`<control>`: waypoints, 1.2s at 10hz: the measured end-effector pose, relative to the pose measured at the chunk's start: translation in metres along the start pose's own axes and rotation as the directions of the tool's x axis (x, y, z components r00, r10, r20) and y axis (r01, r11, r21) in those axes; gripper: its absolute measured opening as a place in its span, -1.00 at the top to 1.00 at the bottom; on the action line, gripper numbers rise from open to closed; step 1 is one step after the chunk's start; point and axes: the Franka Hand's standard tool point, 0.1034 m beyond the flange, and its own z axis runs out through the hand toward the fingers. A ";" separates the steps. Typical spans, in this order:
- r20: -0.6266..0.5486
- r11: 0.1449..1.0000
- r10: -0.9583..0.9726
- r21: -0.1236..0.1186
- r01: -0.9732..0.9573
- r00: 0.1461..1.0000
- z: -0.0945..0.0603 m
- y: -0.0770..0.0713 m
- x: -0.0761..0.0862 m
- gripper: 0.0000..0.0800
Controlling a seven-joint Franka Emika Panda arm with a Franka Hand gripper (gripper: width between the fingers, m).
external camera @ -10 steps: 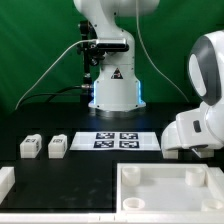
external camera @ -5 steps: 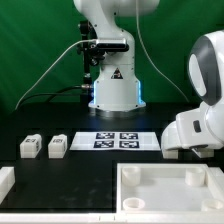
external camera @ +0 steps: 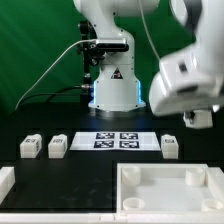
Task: Assemble one leg
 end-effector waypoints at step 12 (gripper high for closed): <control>-0.910 0.992 -0.111 -0.128 -0.017 0.398 -0.089 0.058 0.055 0.27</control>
Offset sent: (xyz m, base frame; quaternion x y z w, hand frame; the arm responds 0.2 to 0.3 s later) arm 0.0000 0.0000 0.0000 0.0000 0.2667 0.0000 0.9638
